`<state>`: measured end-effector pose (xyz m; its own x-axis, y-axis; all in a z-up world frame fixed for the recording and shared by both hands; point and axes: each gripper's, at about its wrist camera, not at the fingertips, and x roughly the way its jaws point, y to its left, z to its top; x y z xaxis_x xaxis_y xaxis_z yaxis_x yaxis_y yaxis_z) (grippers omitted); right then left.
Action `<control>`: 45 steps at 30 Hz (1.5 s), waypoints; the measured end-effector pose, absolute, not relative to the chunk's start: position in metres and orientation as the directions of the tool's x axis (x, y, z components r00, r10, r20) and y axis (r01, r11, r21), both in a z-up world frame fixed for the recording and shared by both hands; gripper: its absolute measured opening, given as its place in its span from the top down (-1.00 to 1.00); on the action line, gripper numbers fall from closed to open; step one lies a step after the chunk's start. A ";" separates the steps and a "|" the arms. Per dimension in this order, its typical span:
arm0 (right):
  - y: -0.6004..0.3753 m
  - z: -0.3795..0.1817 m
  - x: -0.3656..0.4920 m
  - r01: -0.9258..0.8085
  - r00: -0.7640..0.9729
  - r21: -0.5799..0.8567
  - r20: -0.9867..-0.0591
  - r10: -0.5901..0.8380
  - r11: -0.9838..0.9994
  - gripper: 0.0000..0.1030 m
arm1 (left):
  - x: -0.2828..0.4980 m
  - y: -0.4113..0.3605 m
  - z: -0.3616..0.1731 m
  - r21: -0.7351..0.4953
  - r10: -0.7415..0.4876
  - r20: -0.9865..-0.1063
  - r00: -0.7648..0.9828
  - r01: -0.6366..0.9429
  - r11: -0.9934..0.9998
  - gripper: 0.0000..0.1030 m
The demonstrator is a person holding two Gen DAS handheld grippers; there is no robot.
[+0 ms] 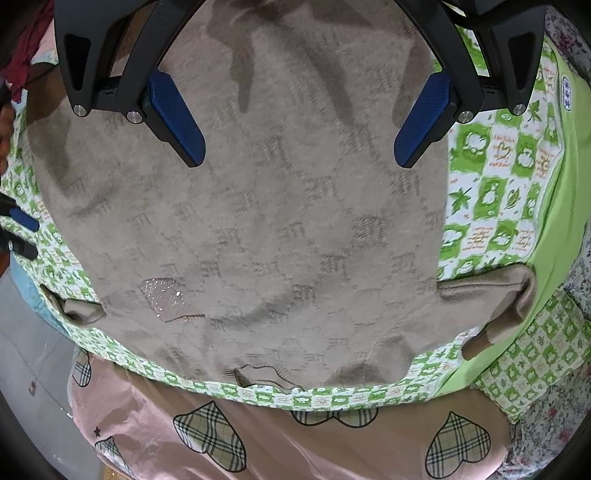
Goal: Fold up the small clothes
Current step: 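Grasp the brown sleeve cuff with the right gripper and lift it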
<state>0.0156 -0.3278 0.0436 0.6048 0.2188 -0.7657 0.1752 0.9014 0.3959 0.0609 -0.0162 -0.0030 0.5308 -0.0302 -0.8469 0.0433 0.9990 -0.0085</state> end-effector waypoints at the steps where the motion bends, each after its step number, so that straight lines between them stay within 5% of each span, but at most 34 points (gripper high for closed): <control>1: -0.338 0.044 0.019 0.195 0.607 0.400 -0.766 0.210 0.896 -0.90 | 0.063 -0.018 -0.003 -0.012 -0.034 -0.849 0.527 0.047 0.999 -0.99; 4: -0.390 0.048 0.037 0.285 0.634 0.413 -0.758 0.153 0.865 -0.60 | 0.070 -0.025 -0.005 -0.012 -0.042 -0.852 0.522 0.060 0.998 -0.99; 9: -0.474 0.048 0.078 0.446 0.635 0.364 -0.773 -0.002 0.818 -0.41 | 0.081 -0.034 -0.008 -0.020 -0.051 -0.859 0.510 0.066 0.998 -0.99; 14: -0.565 0.032 0.109 0.568 0.678 0.509 -0.735 -0.016 0.647 -0.09 | 0.088 -0.045 -0.020 -0.042 -0.071 -0.882 0.465 0.072 0.996 -0.99; 21: -0.633 0.006 0.141 0.620 0.726 0.637 -0.688 -0.026 0.459 0.00 | 0.101 -0.061 -0.036 -0.040 -0.078 -0.905 0.419 0.098 0.994 -0.99; 26: -0.647 0.009 0.162 0.647 0.697 0.582 -0.713 -0.073 0.493 0.79 | 0.109 -0.070 -0.040 -0.045 -0.090 -0.908 0.410 0.118 0.992 -0.99; 27: -0.642 0.015 0.167 0.641 0.693 0.556 -0.716 -0.085 0.529 0.81 | 0.110 -0.072 -0.040 -0.047 -0.093 -0.908 0.409 0.121 0.992 -0.98; 35: -0.547 0.068 0.202 0.379 0.754 0.415 -0.657 -0.016 0.827 0.87 | 0.105 -0.068 -0.040 -0.085 -0.127 -0.900 0.417 0.118 0.989 -0.99; 45: -0.327 0.085 0.246 -0.156 0.664 0.462 -0.605 0.438 0.873 0.87 | 0.091 -0.023 -0.026 -0.129 -0.125 -0.873 0.471 0.023 0.991 -0.98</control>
